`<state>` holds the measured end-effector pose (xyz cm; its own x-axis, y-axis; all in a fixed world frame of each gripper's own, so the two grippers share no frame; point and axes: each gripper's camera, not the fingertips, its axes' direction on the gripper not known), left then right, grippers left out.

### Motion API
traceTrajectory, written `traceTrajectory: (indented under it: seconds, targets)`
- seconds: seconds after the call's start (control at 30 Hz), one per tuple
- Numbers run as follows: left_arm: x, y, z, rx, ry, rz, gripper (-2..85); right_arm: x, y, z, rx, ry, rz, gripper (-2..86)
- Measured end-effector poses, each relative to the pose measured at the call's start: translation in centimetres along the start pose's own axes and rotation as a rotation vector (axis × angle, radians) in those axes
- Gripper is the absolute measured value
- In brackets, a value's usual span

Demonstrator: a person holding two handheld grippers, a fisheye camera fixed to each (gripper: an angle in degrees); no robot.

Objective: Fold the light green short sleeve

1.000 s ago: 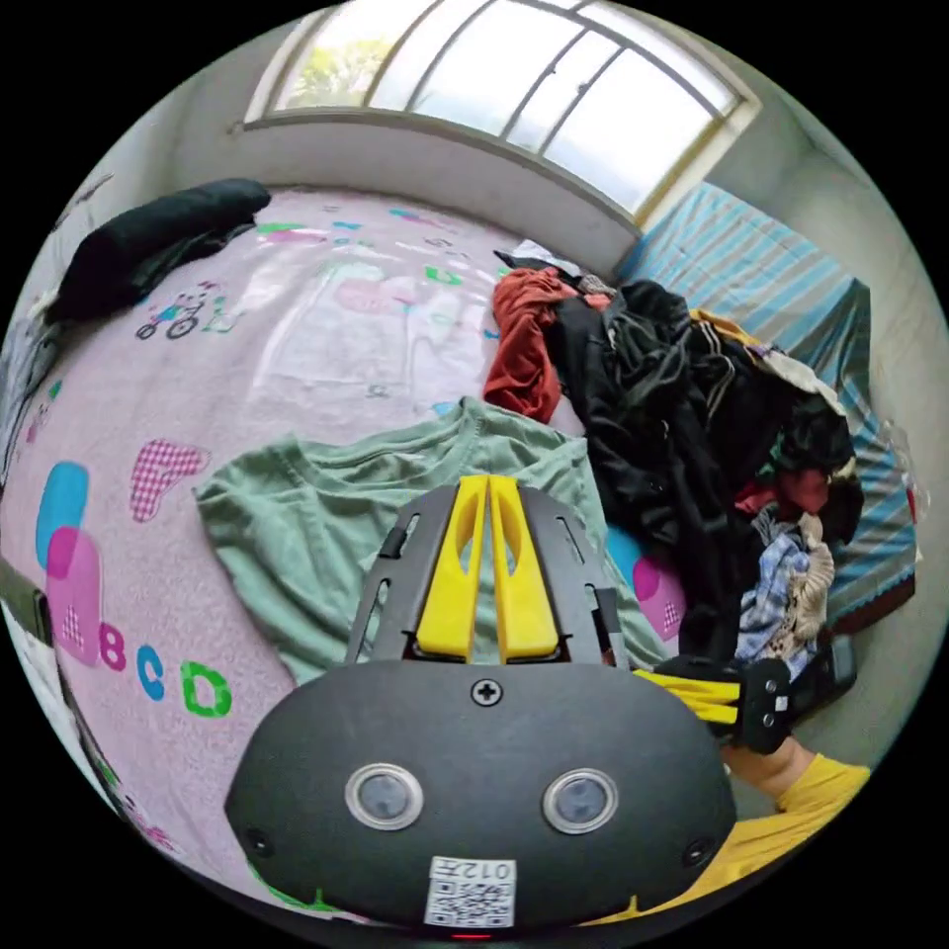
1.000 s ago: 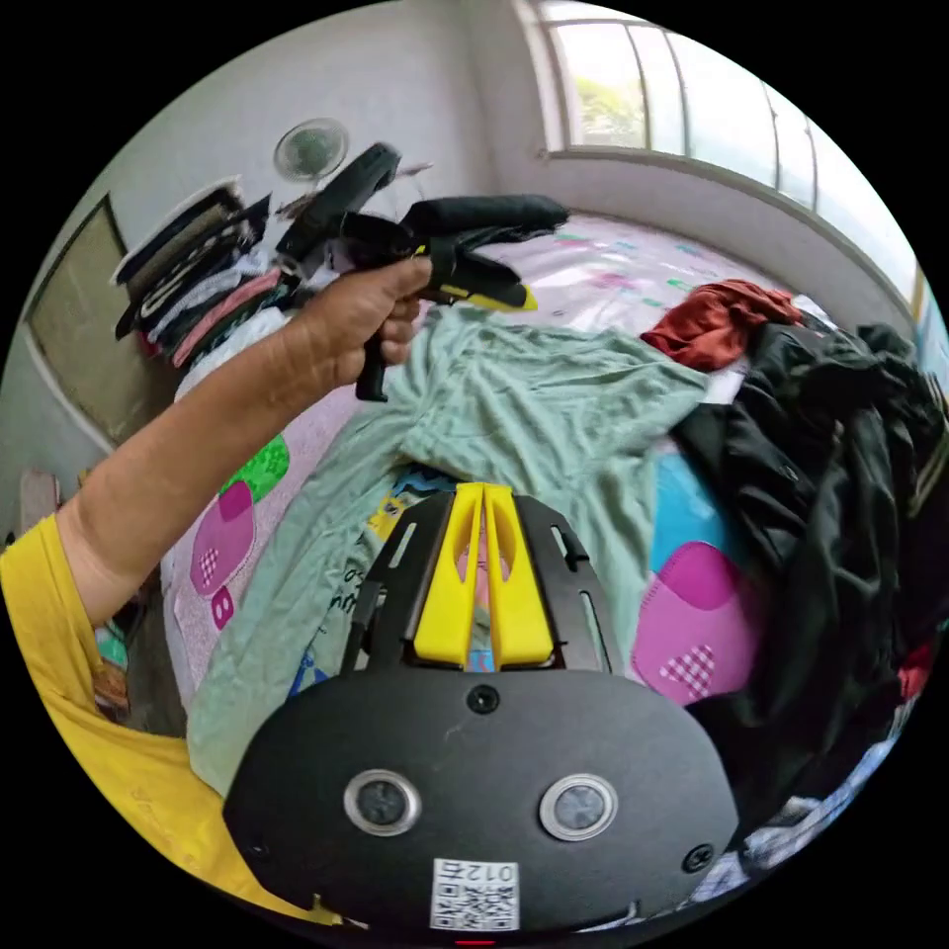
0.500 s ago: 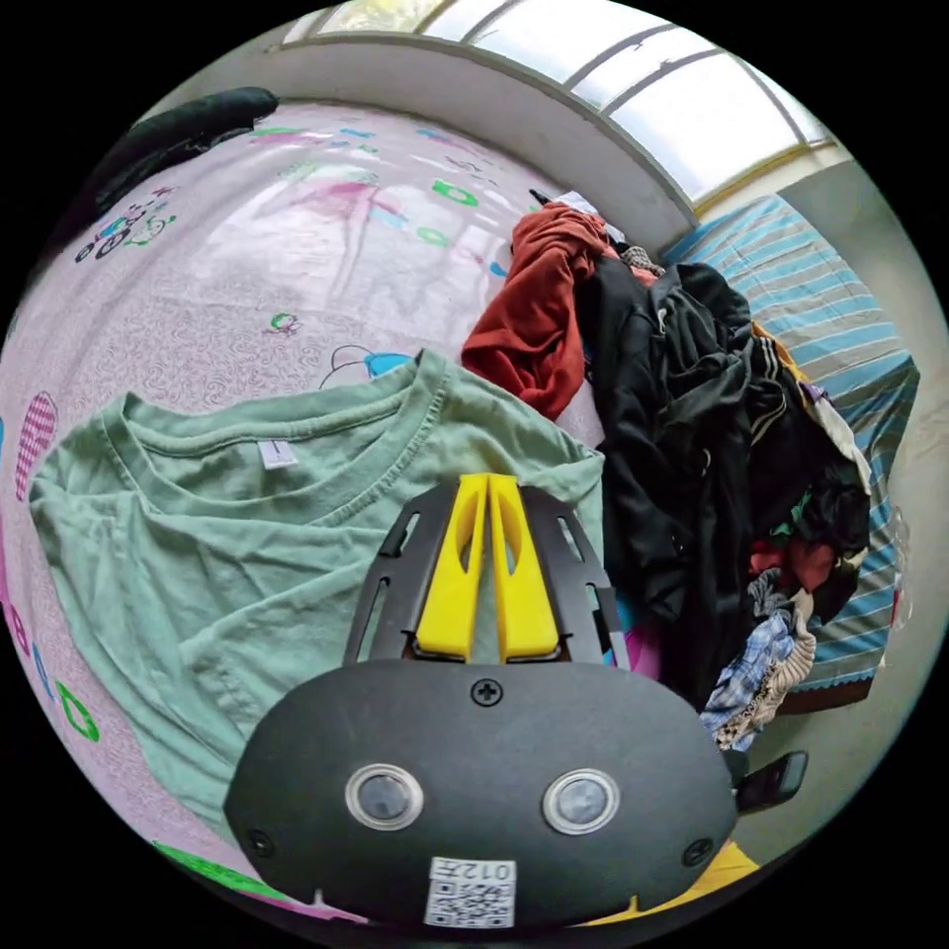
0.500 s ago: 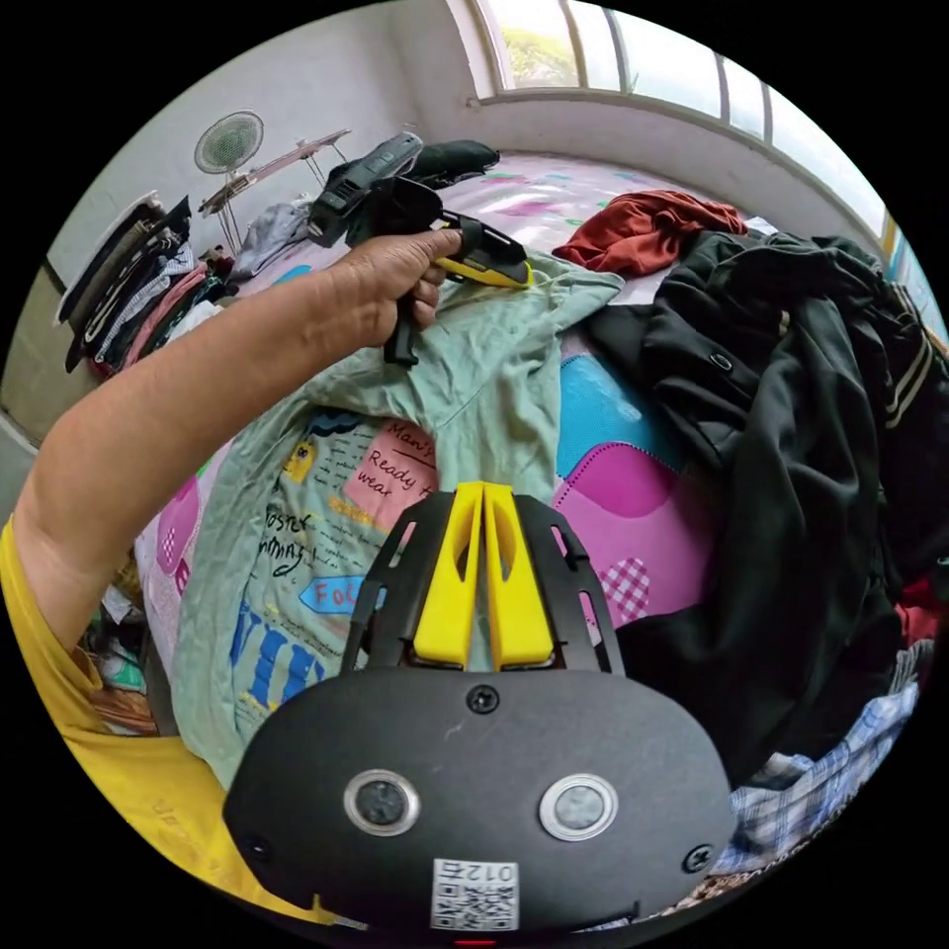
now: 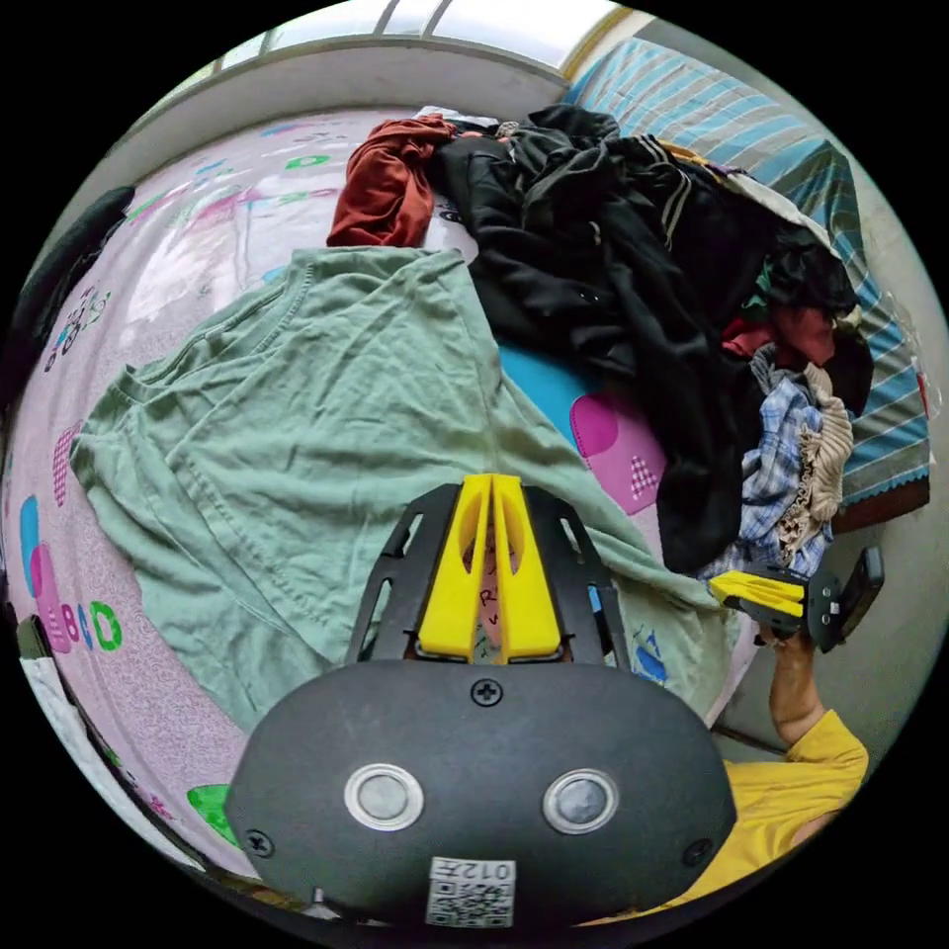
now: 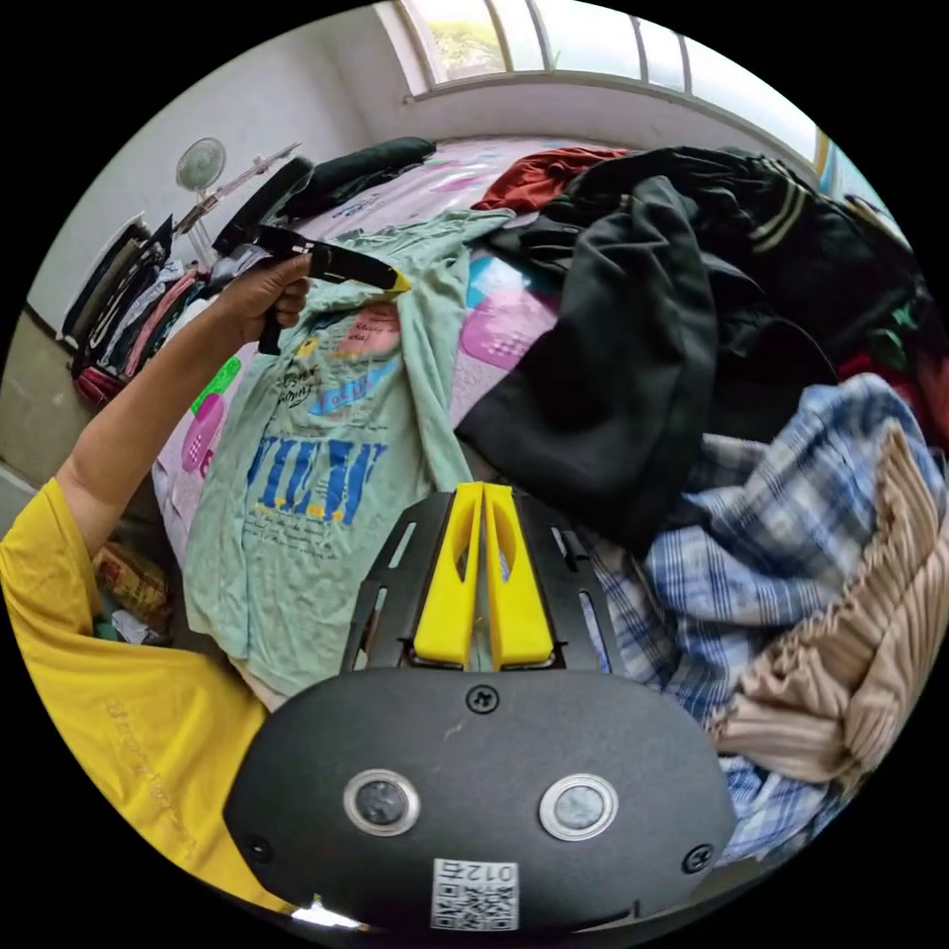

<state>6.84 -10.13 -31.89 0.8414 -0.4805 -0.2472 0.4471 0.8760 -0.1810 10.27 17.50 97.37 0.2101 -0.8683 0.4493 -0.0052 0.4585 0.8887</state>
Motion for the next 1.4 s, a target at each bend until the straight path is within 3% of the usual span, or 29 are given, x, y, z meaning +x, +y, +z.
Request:
traceTrajectory:
  seconds: [0.1,0.2,0.33,0.43,0.6,0.8,0.97,1.4]
  targets:
    - [-1.0,0.7,-0.7,0.025,0.092,-0.153,0.3,1.9,3.4,-4.4,0.056,-0.041,0.105,1.5]
    - [1.6,2.2,-3.1,0.111,0.129,-0.089,0.4,4.0,7.9,-8.4,0.082,-0.092,0.192,2.7]
    - [5.7,2.9,-2.3,-0.069,0.066,-0.015,0.4,4.6,14.2,-12.4,0.097,-0.175,0.232,6.1]
    - [5.9,3.5,-2.3,-0.075,0.037,-0.116,0.7,3.4,16.7,-14.4,0.131,-0.210,0.239,7.5]
    - [5.6,4.2,-1.4,-0.108,0.075,-0.214,1.2,-0.1,18.2,-16.2,0.138,-0.108,0.232,4.4]
    - [6.3,5.5,-2.5,-0.086,-0.012,-0.233,0.3,-5.6,21.5,-22.5,0.276,-0.179,0.168,1.4]
    - [5.5,7.8,-6.1,0.033,0.114,-0.249,0.4,-15.7,22.9,-28.7,0.348,-0.246,-0.062,1.3]
    - [3.1,15.7,-10.2,0.093,0.173,-0.317,0.2,-32.7,24.2,-22.7,0.091,-0.119,-0.267,1.5]
